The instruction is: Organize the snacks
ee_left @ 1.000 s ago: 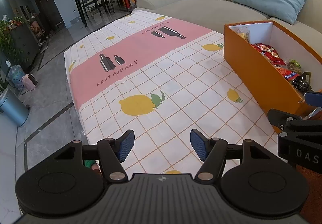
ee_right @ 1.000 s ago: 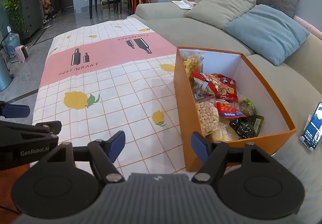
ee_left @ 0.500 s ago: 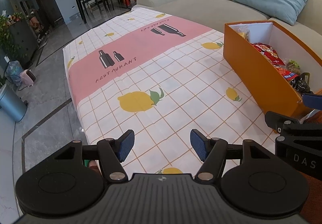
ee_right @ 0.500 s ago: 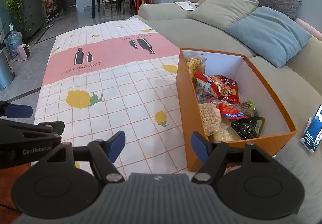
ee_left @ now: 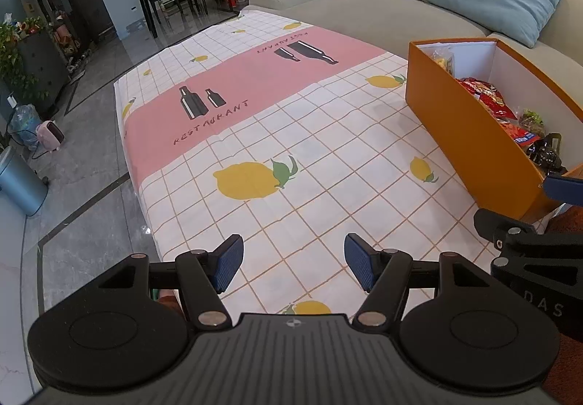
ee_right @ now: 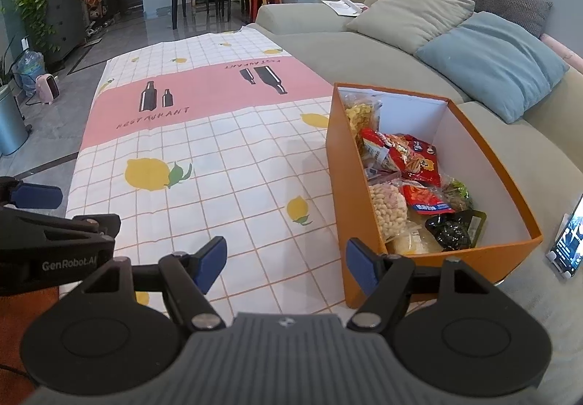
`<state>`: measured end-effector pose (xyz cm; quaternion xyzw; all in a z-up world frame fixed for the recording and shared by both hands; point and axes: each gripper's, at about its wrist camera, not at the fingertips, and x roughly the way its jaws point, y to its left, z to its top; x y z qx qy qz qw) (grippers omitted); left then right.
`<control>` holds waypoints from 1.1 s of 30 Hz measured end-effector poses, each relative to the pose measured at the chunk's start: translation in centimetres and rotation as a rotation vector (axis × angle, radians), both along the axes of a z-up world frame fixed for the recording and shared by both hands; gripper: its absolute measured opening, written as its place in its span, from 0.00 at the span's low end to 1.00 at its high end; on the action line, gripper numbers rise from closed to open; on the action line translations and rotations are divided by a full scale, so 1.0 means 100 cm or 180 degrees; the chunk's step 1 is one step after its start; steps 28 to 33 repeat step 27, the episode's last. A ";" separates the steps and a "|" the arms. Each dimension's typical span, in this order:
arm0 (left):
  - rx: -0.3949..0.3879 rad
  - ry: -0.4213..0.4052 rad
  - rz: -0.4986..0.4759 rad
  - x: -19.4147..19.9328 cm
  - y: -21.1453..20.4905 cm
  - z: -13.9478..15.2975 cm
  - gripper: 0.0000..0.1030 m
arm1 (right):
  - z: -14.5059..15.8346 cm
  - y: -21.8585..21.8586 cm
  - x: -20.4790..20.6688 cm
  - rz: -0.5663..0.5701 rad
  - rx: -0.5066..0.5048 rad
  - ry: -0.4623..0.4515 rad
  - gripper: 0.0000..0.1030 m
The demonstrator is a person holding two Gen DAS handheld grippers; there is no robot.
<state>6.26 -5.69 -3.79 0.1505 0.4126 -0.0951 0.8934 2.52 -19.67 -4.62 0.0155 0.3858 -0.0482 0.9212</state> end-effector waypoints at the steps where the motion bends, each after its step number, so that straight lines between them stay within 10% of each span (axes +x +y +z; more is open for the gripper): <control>1: 0.0001 0.0002 0.0001 0.000 -0.001 0.000 0.73 | 0.000 0.000 0.000 0.0002 0.0000 0.0004 0.69; 33: -0.0017 -0.0005 -0.0017 -0.001 -0.001 0.001 0.73 | -0.004 0.002 0.000 0.0014 0.0024 0.0057 0.69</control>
